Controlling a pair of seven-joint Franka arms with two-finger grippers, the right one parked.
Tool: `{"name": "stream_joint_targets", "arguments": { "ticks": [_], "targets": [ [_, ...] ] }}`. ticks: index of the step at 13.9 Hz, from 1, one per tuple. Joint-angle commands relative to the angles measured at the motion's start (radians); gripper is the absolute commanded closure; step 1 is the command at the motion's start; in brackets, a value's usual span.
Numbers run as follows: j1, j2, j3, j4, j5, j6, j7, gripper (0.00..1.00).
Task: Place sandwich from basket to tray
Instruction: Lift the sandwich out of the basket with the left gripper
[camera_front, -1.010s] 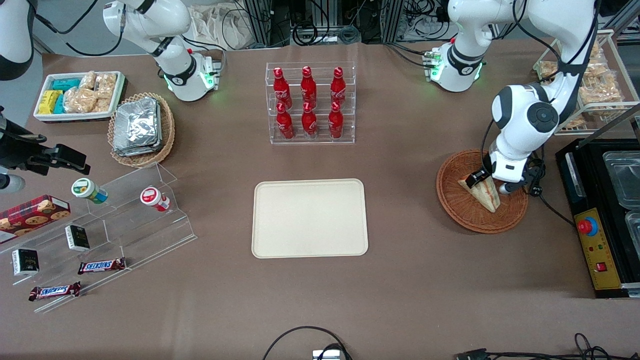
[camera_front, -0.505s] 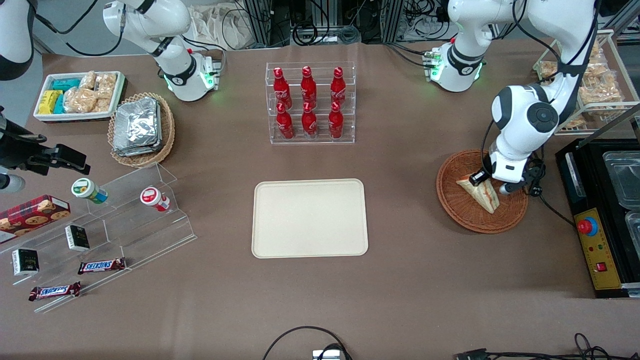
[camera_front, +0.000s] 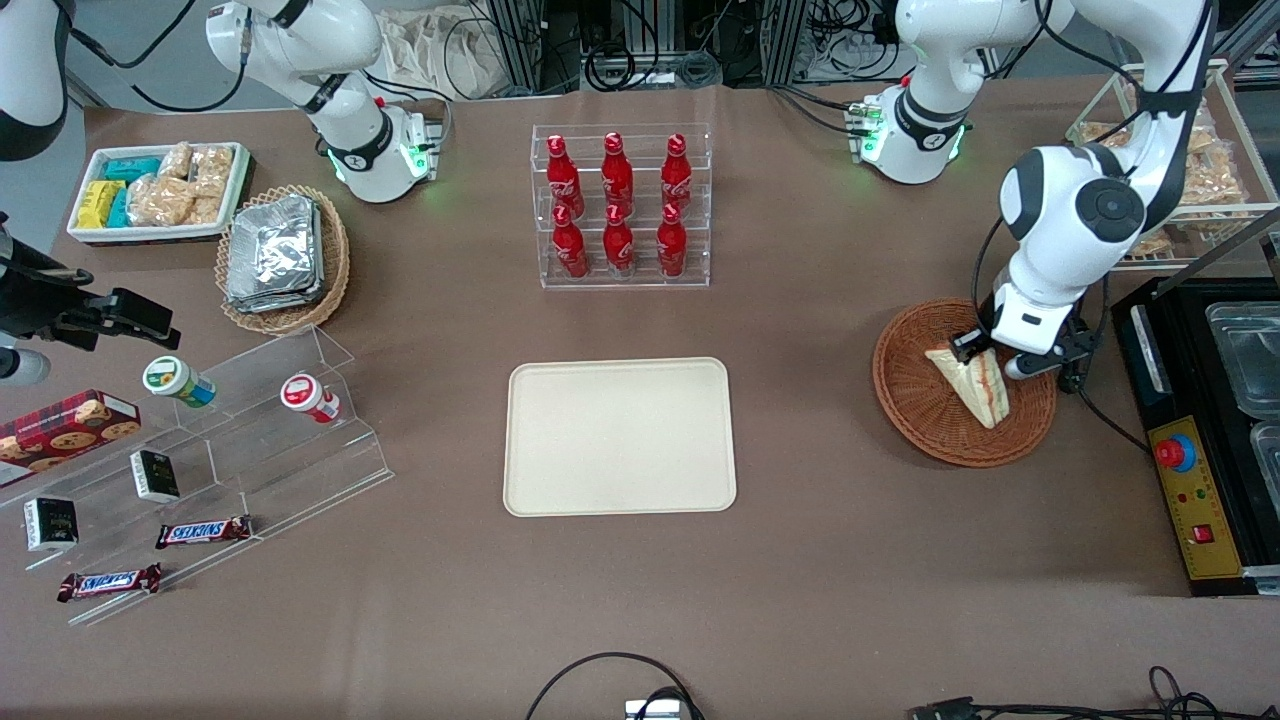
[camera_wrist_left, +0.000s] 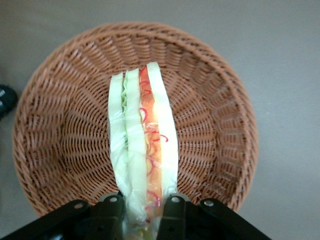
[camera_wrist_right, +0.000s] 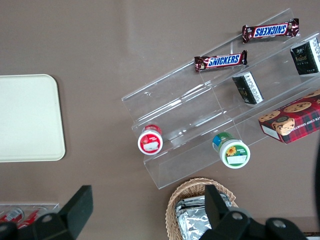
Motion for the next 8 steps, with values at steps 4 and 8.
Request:
{"name": "stream_joint_targets", "arguments": {
  "ticks": [4,8],
  "targets": [
    [-0.003,-0.036,-0.113,0.131,0.015,-0.157,0.022,0.76],
    [-0.003,-0.024,-0.157,0.208,0.013,-0.197,0.019,0.73]
  ]
}}
